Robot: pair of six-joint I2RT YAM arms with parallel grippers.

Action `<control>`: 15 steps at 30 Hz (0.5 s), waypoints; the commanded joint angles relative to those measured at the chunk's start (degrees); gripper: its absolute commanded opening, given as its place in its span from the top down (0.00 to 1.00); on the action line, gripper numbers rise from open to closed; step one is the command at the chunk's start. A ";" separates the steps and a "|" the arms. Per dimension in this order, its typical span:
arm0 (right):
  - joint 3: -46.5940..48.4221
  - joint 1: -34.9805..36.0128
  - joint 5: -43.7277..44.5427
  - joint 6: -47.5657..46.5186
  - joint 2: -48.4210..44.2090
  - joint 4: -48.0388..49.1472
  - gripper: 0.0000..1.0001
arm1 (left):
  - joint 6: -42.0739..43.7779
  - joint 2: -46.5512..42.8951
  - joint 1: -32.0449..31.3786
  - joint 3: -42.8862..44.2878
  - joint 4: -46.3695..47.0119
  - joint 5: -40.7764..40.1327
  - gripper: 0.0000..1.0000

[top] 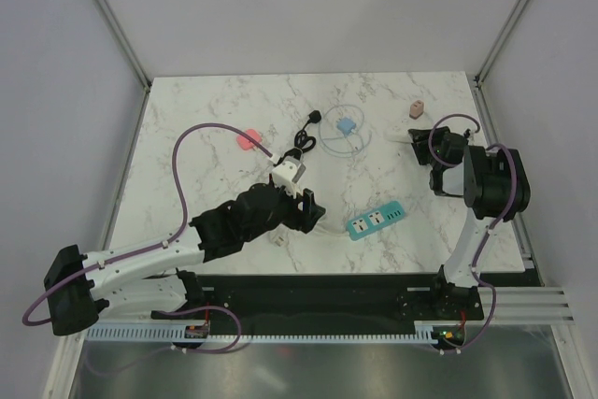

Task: Pull the plug off the socket

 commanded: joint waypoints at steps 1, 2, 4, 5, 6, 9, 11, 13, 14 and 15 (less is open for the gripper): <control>0.96 -0.16 2.52 0.80 2.57 -1.17 0.45 | 1.82 -0.27 0.17 2.49 2.26 -0.10 0.27; 1.23 -0.25 2.44 0.37 2.83 -1.69 0.47 | 1.82 -0.18 0.09 2.58 2.17 0.07 0.27; 1.14 -0.25 2.09 -0.16 3.10 -1.96 0.55 | 2.00 -0.18 0.17 2.93 2.09 0.34 0.27; 1.14 -0.25 1.47 -0.95 3.10 -2.14 0.57 | 2.09 0.17 0.17 3.45 2.00 0.86 0.27; 1.14 -0.34 0.86 -1.57 3.10 -2.14 0.64 | 2.09 0.44 0.09 3.98 1.91 1.13 0.27; 0.79 -0.34 -2.03 -3.50 2.40 -2.40 0.81 | 2.35 2.36 0.17 6.61 1.03 3.58 0.26; -0.69 -0.34 -3.10 -4.38 1.35 -2.49 0.88 | 2.44 4.03 0.26 9.15 0.42 5.60 0.26; -2.02 -0.34 -4.42 -5.61 -0.67 -3.28 0.94 | 2.61 6.93 0.26 11.01 0.33 6.84 0.26; -3.59 -0.25 -4.86 -5.88 -1.46 -4.50 0.94 | 2.70 7.99 0.35 13.02 0.15 8.06 0.26; -4.47 -0.34 -5.99 -6.31 -3.21 -5.12 0.96 | 2.96 10.43 0.52 14.17 0.15 8.59 0.25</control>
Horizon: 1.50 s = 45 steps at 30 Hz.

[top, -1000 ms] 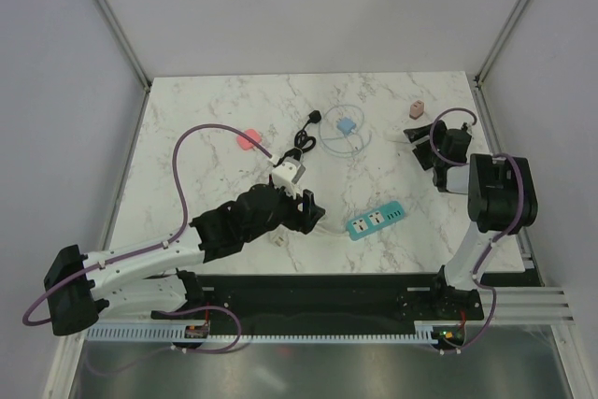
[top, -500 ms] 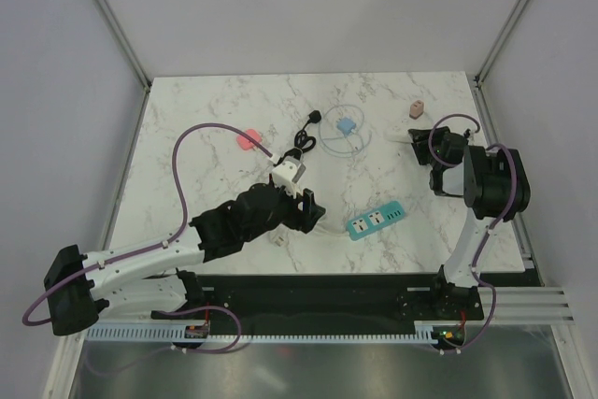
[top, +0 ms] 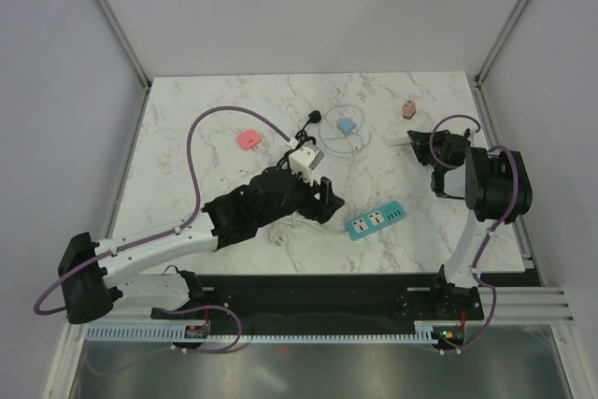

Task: Pull the plug off the socket

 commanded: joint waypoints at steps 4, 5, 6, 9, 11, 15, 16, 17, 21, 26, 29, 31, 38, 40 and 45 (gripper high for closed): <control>-9.46 -0.01 -6.07 -6.60 -7.72 -8.80 1.00 | 2.62 10.79 0.98 10.53 0.46 5.22 0.23; -11.56 -0.01 -6.61 -7.74 -8.95 -11.42 1.00 | 2.27 12.56 2.03 13.15 0.37 7.13 0.23; -12.54 -0.01 -7.13 -8.62 -11.66 -12.93 1.00 | 0.70 13.97 2.65 14.65 -0.24 7.76 0.23; -16.50 -0.01 -8.02 -11.96 -17.81 -19.43 1.00 | -0.81 19.51 3.53 19.40 -0.25 11.55 0.22; -19.04 -0.01 -8.02 -14.58 -20.90 -23.37 1.00 | -0.72 23.89 3.62 23.08 -0.25 11.46 0.21; -22.04 -0.18 -8.45 -16.88 -26.18 -25.25 1.00 | -0.63 33.04 4.41 32.31 -2.44 10.93 0.21; -22.30 -0.27 -8.63 -17.32 -26.45 -25.33 1.00 | -0.64 34.71 4.50 34.25 -3.31 10.41 0.21; -22.74 -0.36 -8.98 -17.59 -26.80 -25.42 1.00 | -0.64 36.64 4.50 37.49 -3.41 8.75 0.21; -23.89 -0.98 -12.49 -18.29 -26.63 -22.88 1.00 | -0.02 46.82 4.68 44.45 -2.44 4.44 0.20; -24.50 -1.33 -15.22 -18.47 -26.19 -21.03 1.00 | -1.51 55.72 6.52 53.86 -3.76 0.56 0.20; -25.47 -1.42 -15.66 -18.73 -27.06 -20.68 1.00 | -3.18 60.12 7.83 58.07 -4.38 0.30 0.20; -25.65 -1.50 -15.75 -19.08 -27.33 -21.03 1.00 | -3.80 62.92 8.63 59.75 -4.55 0.04 0.20; -25.21 -1.68 -16.72 -20.31 -27.16 -21.99 1.00 | -5.20 70.05 9.51 67.49 -5.52 0.56 0.26; -24.95 -1.68 -16.89 -20.67 -27.16 -22.52 1.00 | -5.82 71.11 9.86 68.45 -5.52 1.26 0.28; -25.03 -1.86 -16.98 -21.72 -27.68 -23.31 1.00 | -7.49 73.30 10.30 70.04 -5.43 4.42 0.42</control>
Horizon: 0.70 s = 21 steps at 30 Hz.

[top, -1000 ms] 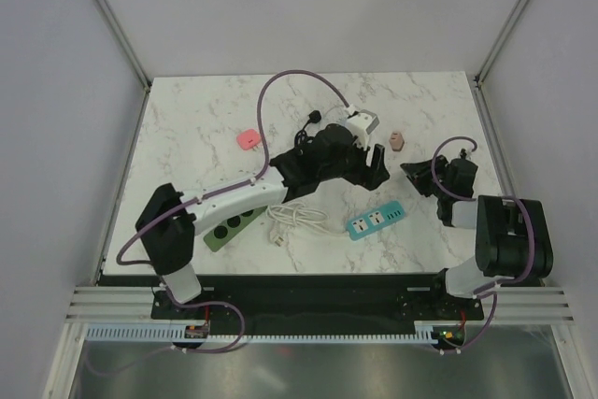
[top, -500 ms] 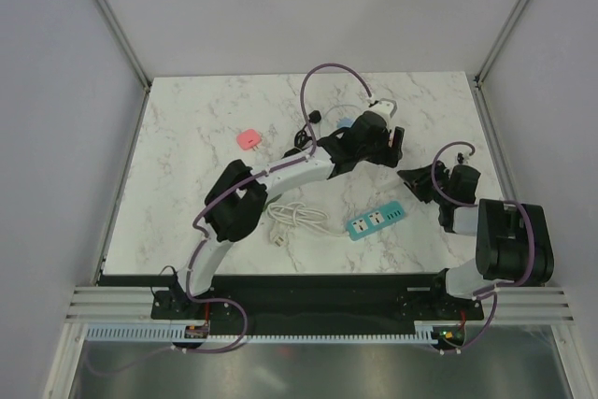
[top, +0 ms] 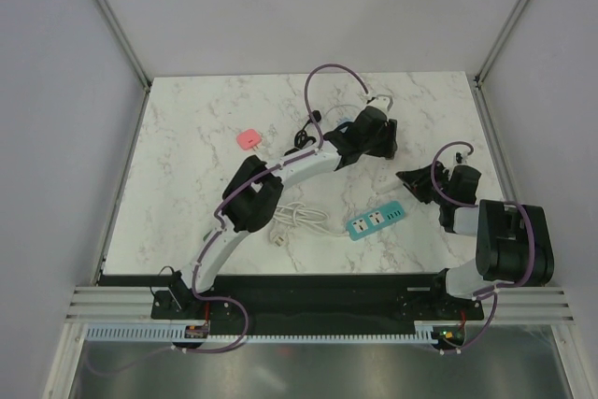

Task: Pull the plug off the socket

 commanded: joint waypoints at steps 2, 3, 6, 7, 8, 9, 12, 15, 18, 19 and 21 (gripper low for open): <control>-1.54 -0.02 0.83 -6.14 0.53 -8.71 1.00 | -2.99 1.69 0.25 3.44 0.32 3.56 0.43; -1.45 -0.02 0.92 -6.14 0.62 -8.89 1.00 | -3.25 1.77 0.25 3.44 0.32 3.91 0.47; -0.75 0.07 0.92 -6.32 1.15 -9.24 1.00 | -3.43 2.21 0.25 3.36 0.32 5.14 0.63; -0.66 -0.02 0.92 -6.23 1.23 -9.24 1.00 | -3.34 2.30 0.25 3.27 0.23 5.41 0.71; -0.74 -0.11 0.92 -6.14 1.32 -9.15 1.00 | -3.17 2.39 0.25 3.27 0.32 6.89 0.80; -0.74 -0.11 1.01 -5.97 1.41 -8.98 1.00 | -2.91 2.30 0.33 3.27 0.32 7.77 0.89; -0.57 -0.11 1.80 -5.61 1.67 -8.45 0.93 | -2.46 1.78 0.34 3.01 0.32 9.89 0.98; 0.22 -0.11 2.41 -5.00 2.64 -8.01 0.74 | -2.64 0.72 0.33 1.95 0.32 11.12 0.98; 1.36 -0.20 3.11 -3.77 4.31 -7.40 0.59 | -2.73 -0.33 0.25 0.64 0.67 12.26 0.98; 1.98 -0.28 3.20 -3.51 5.27 -6.87 0.55 | -2.90 -0.51 0.25 -0.06 1.10 12.87 0.98; 2.77 -0.20 2.68 -2.63 6.33 -5.91 0.51 | -3.08 -1.04 0.25 -1.03 1.28 13.40 0.98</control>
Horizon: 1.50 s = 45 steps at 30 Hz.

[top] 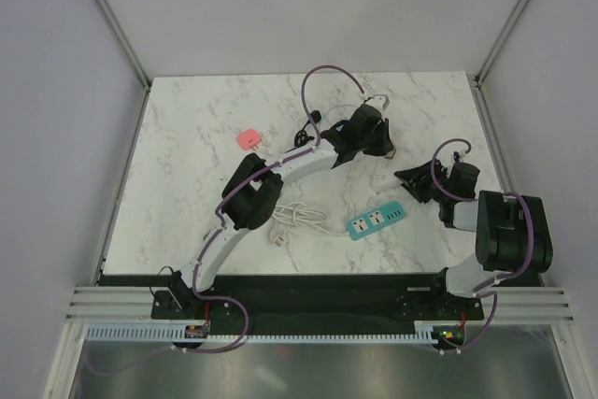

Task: Pull the plug off the socket

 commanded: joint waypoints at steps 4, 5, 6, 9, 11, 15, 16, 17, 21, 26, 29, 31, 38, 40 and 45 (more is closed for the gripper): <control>2.25 0.15 3.81 -2.62 6.17 -3.14 0.46 | -0.63 -3.11 -1.20 -2.51 1.42 8.93 0.98; 2.52 0.15 3.90 -2.62 6.52 -3.05 0.46 | -0.72 -3.20 -1.20 -2.60 1.51 9.20 0.98; 2.78 0.15 4.07 -2.80 6.96 -2.36 0.46 | -0.98 -3.20 -1.20 -2.77 1.77 9.72 0.98; 2.87 0.15 4.16 -2.45 7.66 -0.51 0.47 | -1.33 -3.38 -1.20 -2.86 1.95 10.69 0.98; 2.70 0.15 4.51 -2.01 7.93 0.28 0.54 | -1.51 -3.38 -1.20 -3.03 2.03 11.22 0.98; 2.96 0.07 5.83 -1.65 8.11 -0.93 0.95 | 1.89 -3.82 -2.07 -3.39 1.60 9.04 0.98; 2.96 0.07 7.14 -1.65 7.84 -1.81 1.00 | 3.83 -4.34 -2.77 -3.21 1.07 7.11 0.98; 2.96 0.15 7.50 -1.65 7.67 -2.34 1.00 | 5.85 -4.52 -4.26 -2.78 -0.24 5.18 0.98; 4.01 0.15 8.55 -1.65 7.14 -5.93 1.00 | 9.57 -4.52 -5.77 -2.07 -1.74 1.90 0.98; 7.08 0.15 13.12 -3.41 5.91 -13.59 1.00 | 3.25 -4.87 -4.71 -1.63 -1.22 6.55 0.98; 8.49 0.07 14.70 -4.20 5.91 -17.97 1.00 | -2.03 -5.75 -3.57 -0.85 0.54 9.99 0.98; 8.93 0.15 15.85 -4.73 5.82 -19.31 1.00 | -1.79 -6.19 -3.83 0.56 -0.68 9.73 0.98; 9.11 0.15 17.78 -5.43 5.73 -20.63 1.00 | 6.07 -7.77 -6.92 5.23 -6.41 4.68 0.98; 8.59 0.15 17.87 -5.43 5.47 -20.28 1.00 | 1.76 -7.95 -5.60 2.87 -4.48 10.14 0.98; 7.88 -0.02 17.96 -5.17 5.20 -19.31 1.00 | -3.44 -8.74 -4.10 1.10 -0.70 15.26 0.98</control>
